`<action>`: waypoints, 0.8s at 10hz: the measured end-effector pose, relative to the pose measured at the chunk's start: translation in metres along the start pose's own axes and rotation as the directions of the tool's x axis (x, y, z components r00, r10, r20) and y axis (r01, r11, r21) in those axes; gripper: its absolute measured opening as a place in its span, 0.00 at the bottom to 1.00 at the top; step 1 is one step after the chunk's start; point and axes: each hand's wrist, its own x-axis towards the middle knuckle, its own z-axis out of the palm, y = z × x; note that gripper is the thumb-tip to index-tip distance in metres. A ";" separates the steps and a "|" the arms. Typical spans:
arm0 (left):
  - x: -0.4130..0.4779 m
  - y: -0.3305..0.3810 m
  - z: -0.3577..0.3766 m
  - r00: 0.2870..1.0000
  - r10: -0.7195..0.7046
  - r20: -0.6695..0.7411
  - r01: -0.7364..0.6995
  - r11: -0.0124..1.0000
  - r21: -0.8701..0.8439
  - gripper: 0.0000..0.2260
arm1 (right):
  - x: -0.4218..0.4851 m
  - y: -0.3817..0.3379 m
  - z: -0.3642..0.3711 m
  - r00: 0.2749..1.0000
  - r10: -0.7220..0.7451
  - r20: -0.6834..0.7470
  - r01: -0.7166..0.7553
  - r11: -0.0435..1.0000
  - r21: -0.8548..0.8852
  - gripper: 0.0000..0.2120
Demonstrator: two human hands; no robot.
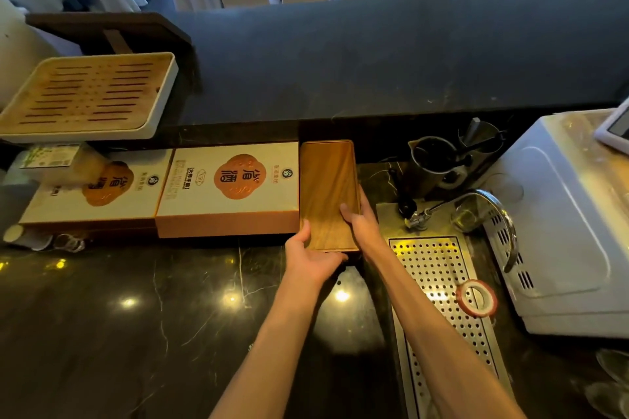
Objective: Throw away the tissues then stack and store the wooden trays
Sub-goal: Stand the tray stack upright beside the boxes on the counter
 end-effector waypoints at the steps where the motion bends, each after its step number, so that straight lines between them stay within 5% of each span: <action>1: -0.001 -0.008 0.002 0.992 0.104 -0.066 -0.097 0.990 0.104 0.18 | 0.001 0.002 -0.001 1.000 0.011 0.022 -0.011 1.000 -0.010 0.33; 2: -0.008 -0.013 -0.001 0.968 0.226 -0.113 -0.181 0.932 0.313 0.17 | -0.005 0.009 -0.003 0.988 0.142 0.061 -0.148 0.985 0.091 0.35; 3: -0.009 -0.014 -0.017 0.913 0.408 -0.013 -0.262 0.608 0.749 0.25 | -0.011 0.019 -0.004 0.968 0.237 0.079 -0.246 0.958 0.148 0.38; 4: -0.006 -0.013 -0.026 0.883 0.467 0.059 -0.294 0.450 0.843 0.30 | -0.011 0.022 -0.003 0.979 0.200 0.042 -0.204 0.972 0.120 0.39; 5: -0.015 -0.010 -0.029 0.873 0.466 0.141 -0.359 0.421 0.833 0.19 | -0.011 0.025 -0.001 0.985 0.174 0.005 -0.173 0.980 0.101 0.40; 6: -0.015 -0.009 -0.032 0.879 0.457 0.135 -0.335 0.392 0.856 0.22 | -0.011 0.026 -0.001 0.983 0.183 -0.003 -0.182 0.977 0.112 0.41; 7: -0.008 -0.010 -0.012 0.891 0.453 0.033 -0.272 0.473 0.838 0.36 | -0.010 0.022 0.000 0.985 0.171 0.009 -0.171 0.980 0.105 0.41; 8: -0.003 -0.008 -0.006 0.892 0.451 0.002 -0.249 0.489 0.836 0.40 | -0.008 0.013 0.001 0.995 0.098 0.006 -0.097 0.994 -0.048 0.38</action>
